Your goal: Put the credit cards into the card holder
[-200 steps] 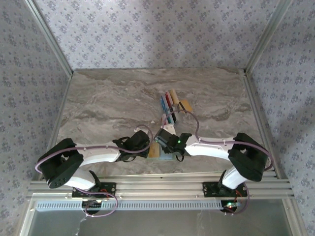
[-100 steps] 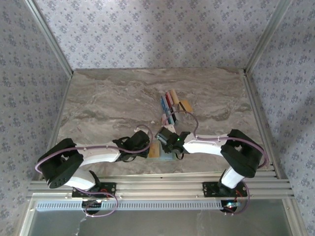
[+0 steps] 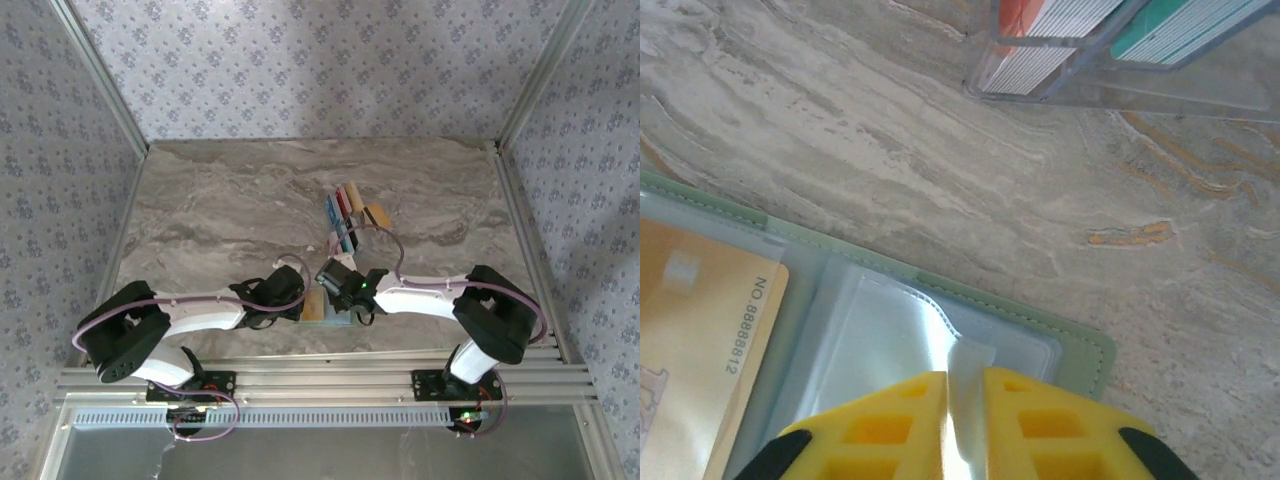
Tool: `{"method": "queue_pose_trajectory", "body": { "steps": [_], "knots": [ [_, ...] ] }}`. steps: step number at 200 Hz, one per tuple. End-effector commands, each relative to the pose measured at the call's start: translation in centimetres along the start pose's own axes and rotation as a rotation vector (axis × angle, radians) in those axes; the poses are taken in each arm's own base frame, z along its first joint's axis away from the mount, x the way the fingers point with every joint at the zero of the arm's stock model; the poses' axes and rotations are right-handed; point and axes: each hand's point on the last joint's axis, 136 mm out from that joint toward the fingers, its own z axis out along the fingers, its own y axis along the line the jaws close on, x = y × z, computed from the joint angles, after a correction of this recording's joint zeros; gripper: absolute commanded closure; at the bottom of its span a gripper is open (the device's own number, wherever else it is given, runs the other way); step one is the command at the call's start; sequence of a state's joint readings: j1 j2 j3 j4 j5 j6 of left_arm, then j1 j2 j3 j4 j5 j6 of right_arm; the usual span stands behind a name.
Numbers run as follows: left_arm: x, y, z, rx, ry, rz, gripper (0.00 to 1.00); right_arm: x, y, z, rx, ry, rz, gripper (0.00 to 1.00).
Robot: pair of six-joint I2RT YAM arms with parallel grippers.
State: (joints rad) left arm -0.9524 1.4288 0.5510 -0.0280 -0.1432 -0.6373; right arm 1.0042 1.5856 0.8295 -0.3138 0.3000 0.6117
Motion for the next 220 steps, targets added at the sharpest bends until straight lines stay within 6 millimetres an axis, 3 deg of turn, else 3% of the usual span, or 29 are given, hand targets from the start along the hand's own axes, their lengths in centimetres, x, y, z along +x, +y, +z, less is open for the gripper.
{"method": "queue_pose_trajectory", "body": {
  "steps": [1, 60, 123, 146, 220],
  "knots": [
    [0.9, -0.1, 0.5, -0.004, 0.037, 0.011, 0.8, -1.2, -0.3, -1.2, 0.04, -0.029, -0.018, 0.84],
    [1.0, -0.1, 0.5, -0.001, 0.038, 0.008, 0.8, -1.5, -0.6, -1.4, 0.068, -0.03, -0.031, 0.75],
    [1.0, -0.2, 0.6, 0.0, 0.041, 0.011, 0.8, -1.4, 0.6, -1.6, -0.009, -0.033, -0.031, 0.88],
    [1.0, -0.2, 0.6, 0.002, 0.041, 0.008, 0.8, -1.1, 0.0, -1.2, 0.014, -0.011, -0.031, 0.76],
    [1.0, -0.2, 0.5, 0.001, 0.04, 0.01, 0.8, 0.0, -0.7, 1.3, 0.028, 0.061, -0.009, 0.7]
  ]
}}
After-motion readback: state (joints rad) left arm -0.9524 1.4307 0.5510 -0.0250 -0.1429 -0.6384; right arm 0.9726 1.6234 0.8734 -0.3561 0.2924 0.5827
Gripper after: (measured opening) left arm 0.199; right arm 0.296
